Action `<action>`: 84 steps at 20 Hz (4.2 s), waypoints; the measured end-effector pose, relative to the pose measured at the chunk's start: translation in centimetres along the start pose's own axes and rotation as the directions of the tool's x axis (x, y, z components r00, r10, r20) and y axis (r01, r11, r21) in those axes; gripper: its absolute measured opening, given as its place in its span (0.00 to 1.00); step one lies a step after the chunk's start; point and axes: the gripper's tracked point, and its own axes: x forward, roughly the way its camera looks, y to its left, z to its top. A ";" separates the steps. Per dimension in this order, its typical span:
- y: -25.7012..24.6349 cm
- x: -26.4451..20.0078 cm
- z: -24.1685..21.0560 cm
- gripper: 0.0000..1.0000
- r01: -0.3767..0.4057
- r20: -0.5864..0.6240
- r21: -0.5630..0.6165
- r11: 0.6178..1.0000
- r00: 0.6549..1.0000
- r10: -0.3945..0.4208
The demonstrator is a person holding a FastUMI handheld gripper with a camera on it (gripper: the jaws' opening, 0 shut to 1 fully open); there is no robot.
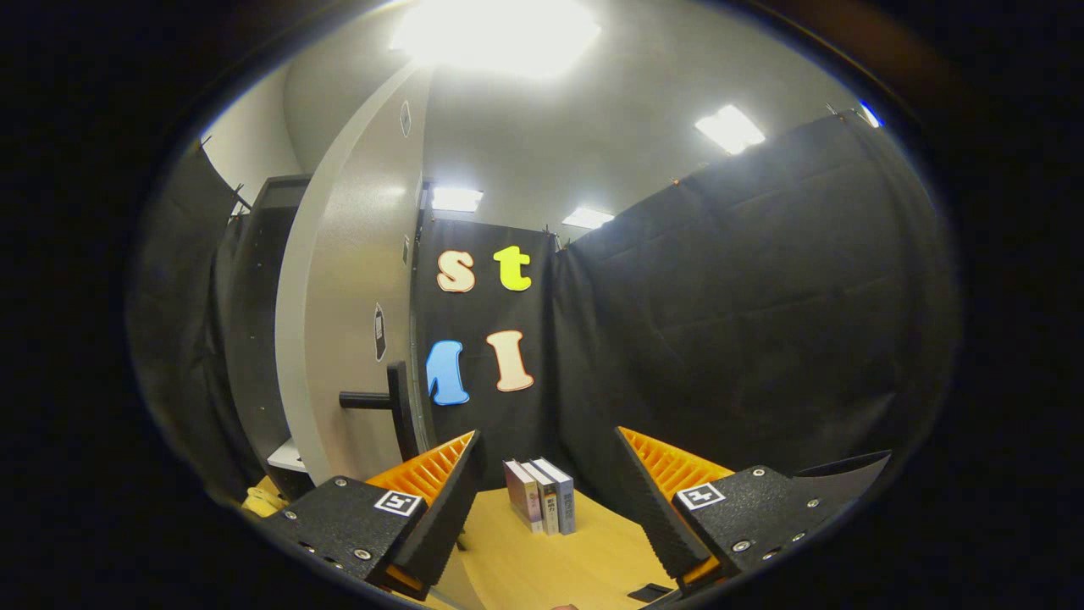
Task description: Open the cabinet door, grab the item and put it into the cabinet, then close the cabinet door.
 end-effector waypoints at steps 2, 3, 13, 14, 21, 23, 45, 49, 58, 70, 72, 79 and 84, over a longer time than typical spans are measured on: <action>1.0 -0.2 -0.2 0.93 -0.029 -0.006 0.022 0.999 1.000 0.029; 1.4 -0.3 -0.2 0.93 -0.040 -0.006 0.027 0.999 0.999 0.040; 5.1 -1.6 -0.7 0.93 -0.112 0.000 0.108 0.988 0.994 0.113; 5.7 -1.6 -0.8 0.93 -0.126 0.002 0.113 0.986 0.992 0.127; 10.0 -1.7 -1.4 0.93 -0.220 -0.010 0.156 0.963 0.974 0.224; 11.5 -1.4 -1.4 0.93 -0.246 -0.019 0.164 0.955 0.967 0.253; 26.1 -0.3 -4.5 0.95 -0.498 -0.108 0.105 0.861 0.855 0.508; 25.5 -0.9 -4.6 0.95 -0.518 -0.102 0.082 0.851 0.845 0.524; 20.2 -5.7 -4.3 0.95 -0.480 -0.085 0.114 0.870 0.868 0.490; 14.2 -12.3 -6.6 0.95 -0.432 -0.118 0.075 0.899 0.891 0.438; 14.1 -12.8 -6.9 0.95 -0.433 -0.123 0.078 0.898 0.889 0.440; 14.0 -13.1 -6.8 0.95 -0.432 -0.112 0.086 0.898 0.891 0.440; 14.2 -13.4 -6.9 0.95 -0.448 -0.118 0.084 0.890 0.882 0.456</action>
